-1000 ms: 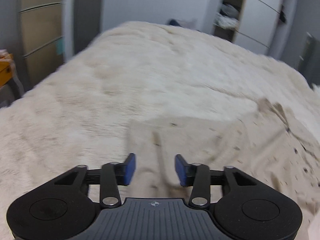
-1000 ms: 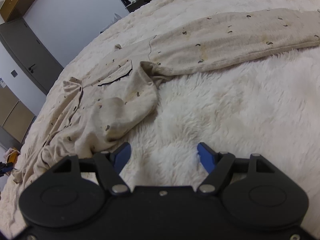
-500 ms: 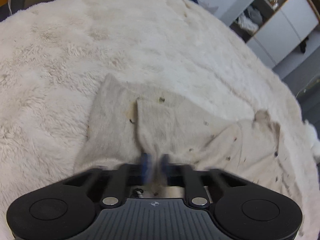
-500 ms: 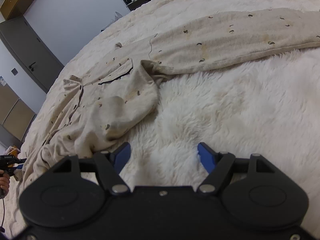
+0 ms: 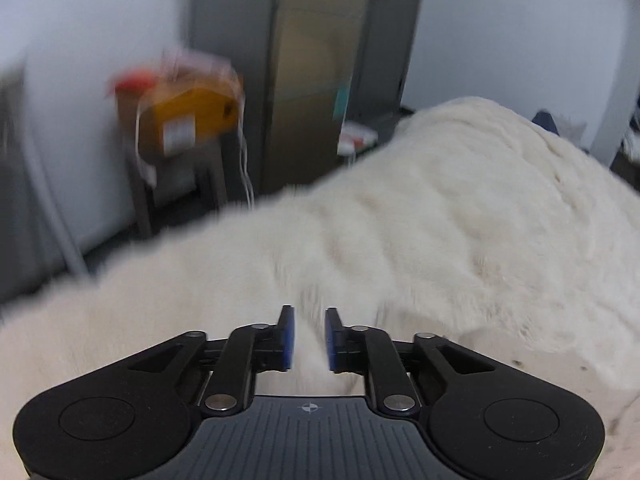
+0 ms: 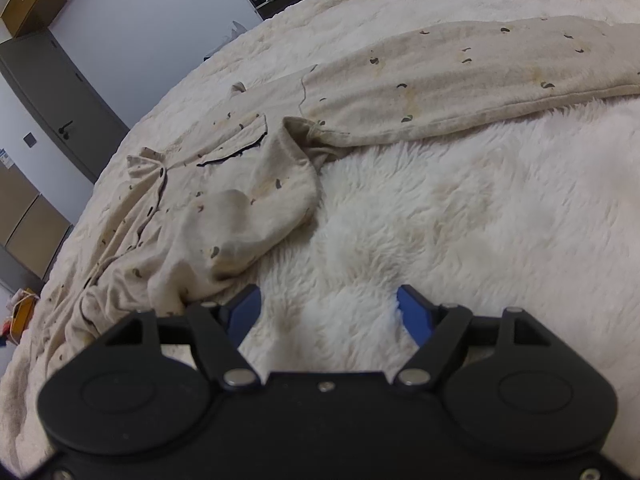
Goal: Fold clothes
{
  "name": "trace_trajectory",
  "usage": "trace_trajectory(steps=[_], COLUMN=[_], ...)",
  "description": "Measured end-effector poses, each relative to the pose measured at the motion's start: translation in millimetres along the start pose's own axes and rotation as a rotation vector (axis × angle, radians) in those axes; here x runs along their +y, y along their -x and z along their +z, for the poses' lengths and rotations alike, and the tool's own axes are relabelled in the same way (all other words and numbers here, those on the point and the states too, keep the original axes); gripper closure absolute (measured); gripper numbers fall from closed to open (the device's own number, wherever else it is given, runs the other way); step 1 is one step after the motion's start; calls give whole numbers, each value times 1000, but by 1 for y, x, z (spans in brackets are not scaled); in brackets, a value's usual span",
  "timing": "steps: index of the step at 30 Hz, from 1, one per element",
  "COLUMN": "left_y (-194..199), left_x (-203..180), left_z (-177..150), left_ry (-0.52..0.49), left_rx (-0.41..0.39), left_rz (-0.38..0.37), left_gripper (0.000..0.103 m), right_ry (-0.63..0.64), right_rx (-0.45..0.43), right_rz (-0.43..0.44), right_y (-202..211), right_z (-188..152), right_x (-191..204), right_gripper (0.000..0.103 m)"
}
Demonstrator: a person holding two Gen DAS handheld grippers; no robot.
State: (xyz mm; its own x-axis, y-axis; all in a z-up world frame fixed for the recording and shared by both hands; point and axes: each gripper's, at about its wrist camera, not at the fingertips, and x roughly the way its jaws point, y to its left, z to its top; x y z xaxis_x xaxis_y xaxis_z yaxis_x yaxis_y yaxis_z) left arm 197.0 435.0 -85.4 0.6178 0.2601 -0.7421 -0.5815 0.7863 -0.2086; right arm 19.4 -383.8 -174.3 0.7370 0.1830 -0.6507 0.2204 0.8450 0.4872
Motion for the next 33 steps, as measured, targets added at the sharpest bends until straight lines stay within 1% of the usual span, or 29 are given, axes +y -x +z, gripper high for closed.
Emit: trace_trajectory(steps=[1, 3, 4, 7, 8, 10, 11, 12, 13, 14, 16, 18, 19, 22, 23, 25, 26, 27, 30, 32, 33], left_y=[-5, -12, -14, -25, -31, -42, -46, -52, -59, -64, -62, -49, -45, -51, -52, -55, -57, -59, -66, -68, -68], left_x=[8, 19, 23, 17, 11, -13, -22, -30, -39, -46, -54, -53, -52, -52, -51, -47, -42, -35, -21, -13, -11], left_z=[-5, -14, -18, -21, -21, -16, -14, -14, -13, -12, -5, 10, 16, 23, 22, 17, 16, 15, 18, 25, 30], left_ry=[36, 89, 109, 90, 57, -78, -129, -169, -223, -274, -348, -365, -371, -429, -434, -413, -370, -324, -216, -166, -142], left_rx=[35, 71, 85, 114, 121, 112, 108, 114, 123, 119, 41, -80, -119, -55, -51, -44, -41, -27, 13, 32, 20], left_rz=[-34, -94, -119, -188, -201, -159, -135, -112, -82, -53, 6, 73, 94, 85, 87, 85, 63, 42, 25, 5, -18], left_gripper=[70, 61, 60, 58, 58, 58, 61, 76, 86, 101, 101, 101, 101, 101, 101, 100, 95, 85, 72, 69, 67], right_ry=[1, 5, 7, 13, 16, 23, 27, 32, 35, 37, 50, 66, 74, 89, 93, 94, 95, 95, 95, 98, 101], right_rx=[0, -1, -2, -3, -4, -7, -9, -10, -12, -13, -13, -13, -13, -12, -11, -11, -11, -11, -12, -12, -12], right_rz=[-1, -3, -4, -5, -6, -7, -8, -9, -12, -16, -27, -37, -41, -46, -46, -45, -44, -44, -40, -38, -37], right_y=[0, 0, 0, -1, -1, -1, 0, 0, 0, -1, -3, -5, -6, -8, -8, -8, -8, -8, -8, -7, -6], right_z=[0, -1, -1, -2, -2, -3, -4, -4, -5, -5, -5, -6, -6, -7, -7, -7, -7, -7, -7, -8, -9], right_x=[0, 1, 1, 1, 1, 2, 2, 2, 3, 4, 6, 8, 9, 11, 11, 11, 11, 11, 11, 10, 10], right_gripper=[29, 29, 29, 29, 30, 30, 30, 30, 30, 30, 30, 30, 29, 28, 28, 28, 28, 28, 28, 28, 28])
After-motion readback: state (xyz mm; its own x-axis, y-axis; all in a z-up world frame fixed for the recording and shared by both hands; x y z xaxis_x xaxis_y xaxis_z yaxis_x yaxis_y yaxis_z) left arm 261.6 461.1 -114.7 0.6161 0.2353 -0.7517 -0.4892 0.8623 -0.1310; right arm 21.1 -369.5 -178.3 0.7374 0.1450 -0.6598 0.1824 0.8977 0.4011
